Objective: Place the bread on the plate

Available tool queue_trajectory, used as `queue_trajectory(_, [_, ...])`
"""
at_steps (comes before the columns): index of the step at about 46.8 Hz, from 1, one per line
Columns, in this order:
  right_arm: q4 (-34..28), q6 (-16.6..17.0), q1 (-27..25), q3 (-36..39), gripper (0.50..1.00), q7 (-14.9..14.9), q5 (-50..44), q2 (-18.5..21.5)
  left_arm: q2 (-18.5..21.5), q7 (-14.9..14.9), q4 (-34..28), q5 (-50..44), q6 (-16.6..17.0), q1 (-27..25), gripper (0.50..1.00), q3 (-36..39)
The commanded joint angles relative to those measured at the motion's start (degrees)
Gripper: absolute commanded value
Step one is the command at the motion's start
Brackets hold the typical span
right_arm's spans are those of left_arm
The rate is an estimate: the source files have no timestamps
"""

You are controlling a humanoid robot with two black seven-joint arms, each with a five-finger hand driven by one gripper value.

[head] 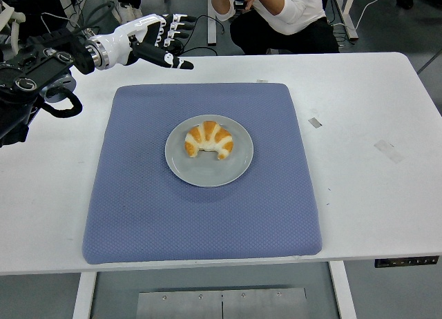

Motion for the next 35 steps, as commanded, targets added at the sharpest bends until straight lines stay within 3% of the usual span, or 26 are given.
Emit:
queue_trajectory(1, [0.0,0.0,0.0,0.0,1.0,0.0,0.0,0.0,0.7,0.0,0.7,0.0,0.0,-0.1,0.971,-0.5])
queue_trajectory(24, [0.0,0.0,-0.1,0.1,1.0,0.0,0.0,0.0,9.1,0.0,0.8,-0.1,0.0,0.5,0.971,-5.0])
queue_trajectory(35, [0.1,0.1,0.0,0.1,1.0,0.0,0.0,0.0,10.0,0.0,1.1,-0.1,0.0,1.8,0.971,-5.5])
